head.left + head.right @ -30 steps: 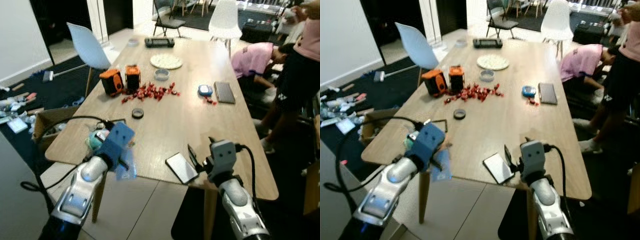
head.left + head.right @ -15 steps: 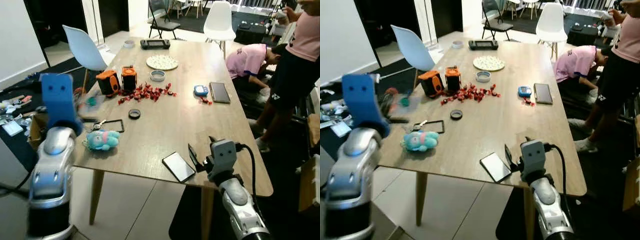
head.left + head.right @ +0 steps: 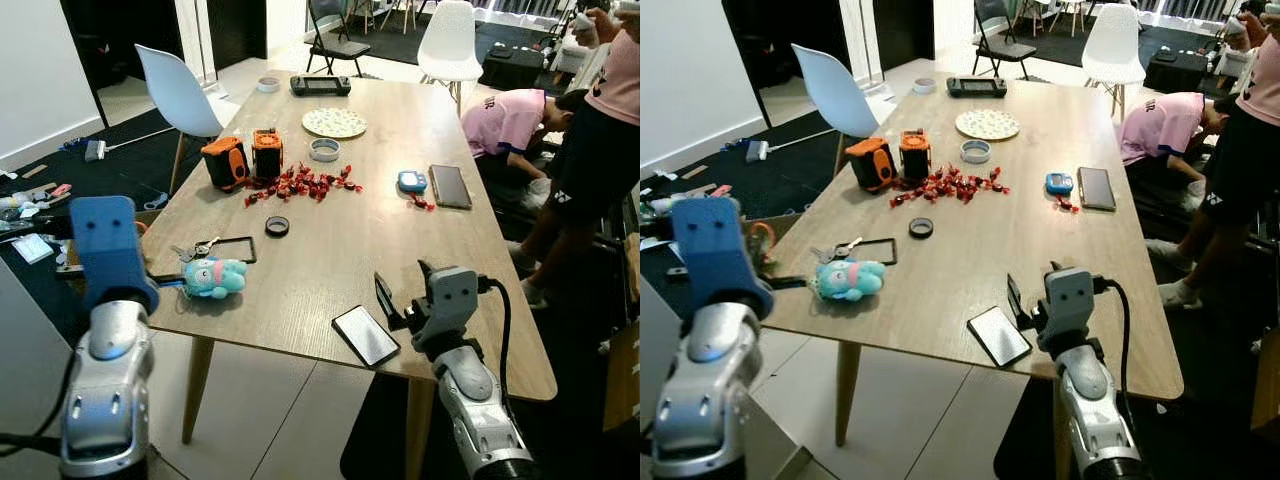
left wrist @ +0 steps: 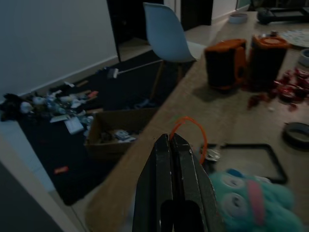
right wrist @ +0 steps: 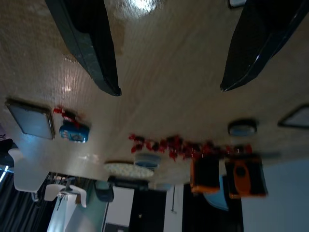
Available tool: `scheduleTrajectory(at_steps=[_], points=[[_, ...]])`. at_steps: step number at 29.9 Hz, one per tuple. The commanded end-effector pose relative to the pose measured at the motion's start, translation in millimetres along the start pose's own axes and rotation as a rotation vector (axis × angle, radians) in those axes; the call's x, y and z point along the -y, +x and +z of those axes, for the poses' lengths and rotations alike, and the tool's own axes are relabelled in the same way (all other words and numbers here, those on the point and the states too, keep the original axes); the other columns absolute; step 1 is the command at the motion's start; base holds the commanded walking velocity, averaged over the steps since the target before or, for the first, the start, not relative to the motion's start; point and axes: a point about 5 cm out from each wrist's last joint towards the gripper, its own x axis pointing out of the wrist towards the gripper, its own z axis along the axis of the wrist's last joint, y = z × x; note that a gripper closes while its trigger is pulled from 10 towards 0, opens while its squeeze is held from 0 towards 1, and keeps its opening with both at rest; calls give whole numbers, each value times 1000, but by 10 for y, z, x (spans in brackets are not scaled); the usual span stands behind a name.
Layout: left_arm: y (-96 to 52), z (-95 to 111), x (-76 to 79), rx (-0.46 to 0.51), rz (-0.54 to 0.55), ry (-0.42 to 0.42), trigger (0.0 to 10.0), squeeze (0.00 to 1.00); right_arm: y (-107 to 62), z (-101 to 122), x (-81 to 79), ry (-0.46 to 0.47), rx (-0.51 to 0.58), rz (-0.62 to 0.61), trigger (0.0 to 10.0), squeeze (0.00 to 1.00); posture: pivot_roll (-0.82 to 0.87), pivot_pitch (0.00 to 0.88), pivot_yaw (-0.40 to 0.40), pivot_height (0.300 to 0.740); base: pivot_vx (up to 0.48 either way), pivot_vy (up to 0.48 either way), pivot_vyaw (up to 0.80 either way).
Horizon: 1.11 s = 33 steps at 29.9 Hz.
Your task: Hang keys on a hook
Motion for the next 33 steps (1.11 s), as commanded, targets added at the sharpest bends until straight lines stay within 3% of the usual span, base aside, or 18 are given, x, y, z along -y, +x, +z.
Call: scheduleTrajectory(at_steps=[1,15,33], points=[[-45,-19,19,0,9,-1,10000,0,-33,-4,16,18,-9,-19,10000,0,132,147,-28,740,0,0,0],[-56,-8,191,53,-38,58,10000,0,-26,43,3,94,-3,-53,10000,0,130,145,-28,740,0,0,0],[-99,-43,213,91,-49,131,10000,0,-23,8,-19,83,-33,-49,10000,0,138,149,-28,740,0,0,0]])
